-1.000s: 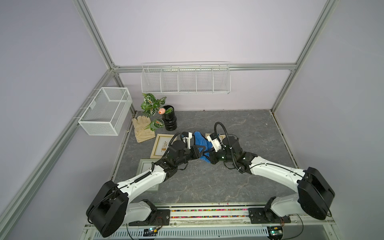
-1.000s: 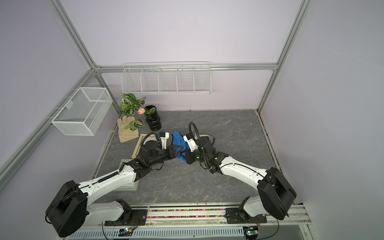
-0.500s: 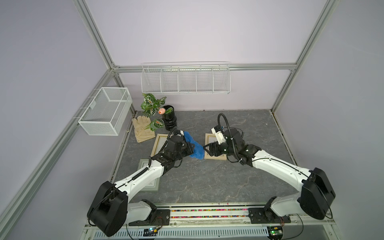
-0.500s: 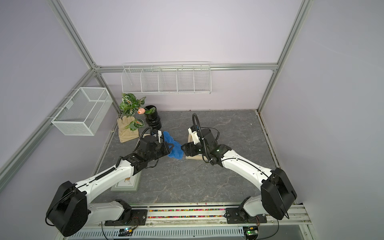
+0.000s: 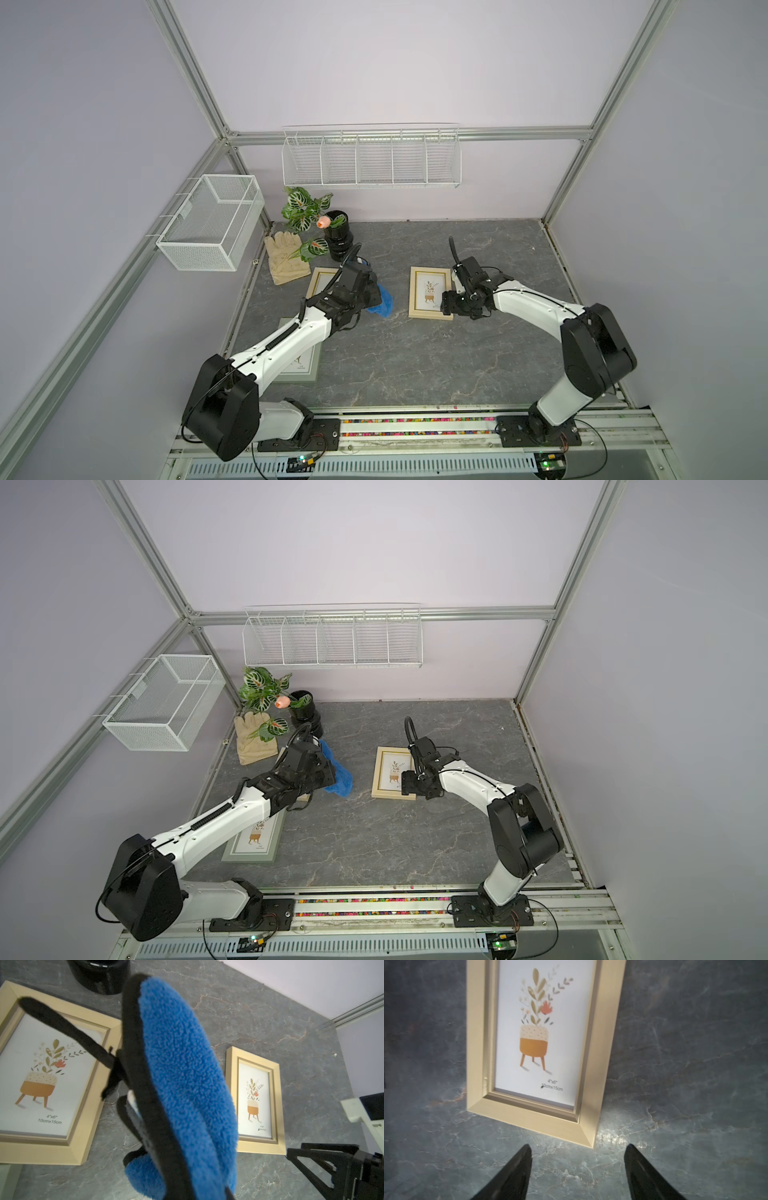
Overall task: Wipe the picture frame with a cloth
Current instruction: Wipe the dirt from the picture frame.
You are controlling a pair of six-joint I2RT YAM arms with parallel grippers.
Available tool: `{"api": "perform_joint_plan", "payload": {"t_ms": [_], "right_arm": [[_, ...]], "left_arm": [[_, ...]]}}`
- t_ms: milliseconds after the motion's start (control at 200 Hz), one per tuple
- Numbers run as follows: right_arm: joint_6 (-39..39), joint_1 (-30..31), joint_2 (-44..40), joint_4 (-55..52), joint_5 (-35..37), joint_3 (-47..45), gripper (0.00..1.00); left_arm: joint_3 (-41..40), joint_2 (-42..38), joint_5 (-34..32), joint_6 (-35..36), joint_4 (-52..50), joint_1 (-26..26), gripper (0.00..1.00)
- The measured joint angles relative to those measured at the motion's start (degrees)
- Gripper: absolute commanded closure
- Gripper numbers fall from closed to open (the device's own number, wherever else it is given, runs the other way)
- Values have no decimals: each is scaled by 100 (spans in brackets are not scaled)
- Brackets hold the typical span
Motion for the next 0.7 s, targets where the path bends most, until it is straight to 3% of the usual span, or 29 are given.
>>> {"api": "perform_joint_plan", "payload": {"t_ms": [170, 700], "right_arm": [[46, -7, 310, -70, 74, 111, 36], [9, -7, 925, 24, 254, 616, 45]], "left_arm": [[0, 146, 31, 33, -26, 0, 100], [15, 372, 192, 33, -24, 0, 100]]}}
